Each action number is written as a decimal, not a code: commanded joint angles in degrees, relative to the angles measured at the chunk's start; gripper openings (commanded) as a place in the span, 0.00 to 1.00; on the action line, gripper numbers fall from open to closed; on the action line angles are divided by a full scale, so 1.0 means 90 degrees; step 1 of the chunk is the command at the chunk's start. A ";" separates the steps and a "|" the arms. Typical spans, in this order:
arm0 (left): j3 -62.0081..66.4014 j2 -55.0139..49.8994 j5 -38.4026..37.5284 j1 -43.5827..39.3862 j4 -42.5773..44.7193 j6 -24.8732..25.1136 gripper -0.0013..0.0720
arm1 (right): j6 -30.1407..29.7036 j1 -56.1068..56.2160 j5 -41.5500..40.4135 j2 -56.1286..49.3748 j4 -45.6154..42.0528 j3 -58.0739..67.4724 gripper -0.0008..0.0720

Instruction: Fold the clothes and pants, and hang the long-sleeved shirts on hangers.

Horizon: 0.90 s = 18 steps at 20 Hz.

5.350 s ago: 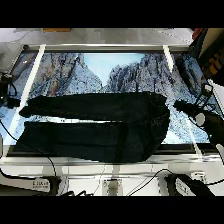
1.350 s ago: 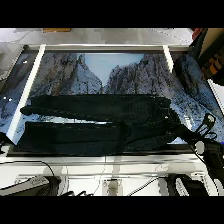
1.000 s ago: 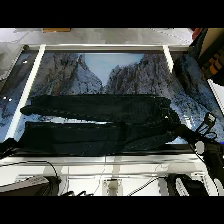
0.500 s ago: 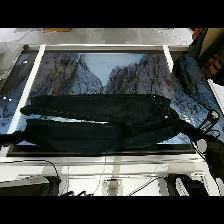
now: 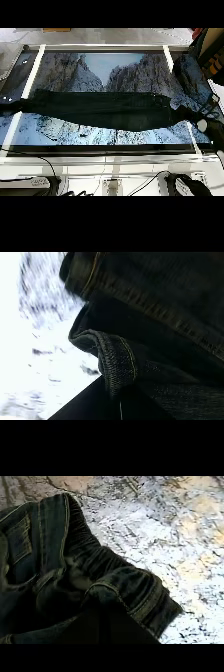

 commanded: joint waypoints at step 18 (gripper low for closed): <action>0.0374 -0.0007 -0.2113 -0.0459 0.4478 0.2249 0.06 | -0.2973 0.0002 0.6496 -0.0398 0.0296 0.0731 0.04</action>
